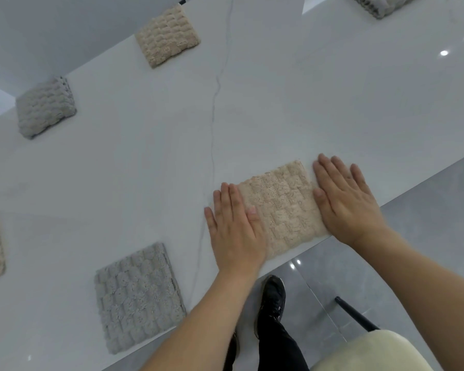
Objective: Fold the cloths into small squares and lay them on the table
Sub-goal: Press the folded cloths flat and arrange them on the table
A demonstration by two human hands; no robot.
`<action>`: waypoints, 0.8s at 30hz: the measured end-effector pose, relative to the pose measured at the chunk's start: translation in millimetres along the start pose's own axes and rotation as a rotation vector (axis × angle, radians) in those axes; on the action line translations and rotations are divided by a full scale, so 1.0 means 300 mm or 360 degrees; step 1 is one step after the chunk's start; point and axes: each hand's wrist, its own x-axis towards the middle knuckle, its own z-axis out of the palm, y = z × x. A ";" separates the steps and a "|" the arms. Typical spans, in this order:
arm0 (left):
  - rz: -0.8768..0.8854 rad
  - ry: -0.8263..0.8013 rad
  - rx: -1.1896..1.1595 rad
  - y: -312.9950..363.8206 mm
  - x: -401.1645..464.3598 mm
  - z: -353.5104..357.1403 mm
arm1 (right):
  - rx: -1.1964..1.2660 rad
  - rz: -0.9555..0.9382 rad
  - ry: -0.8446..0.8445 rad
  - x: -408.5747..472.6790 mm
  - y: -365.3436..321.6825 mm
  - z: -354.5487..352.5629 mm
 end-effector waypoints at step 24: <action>0.1583 -0.0670 0.0306 0.061 0.438 -0.106 | 0.0618 0.0954 0.0744 -0.089 -0.347 0.133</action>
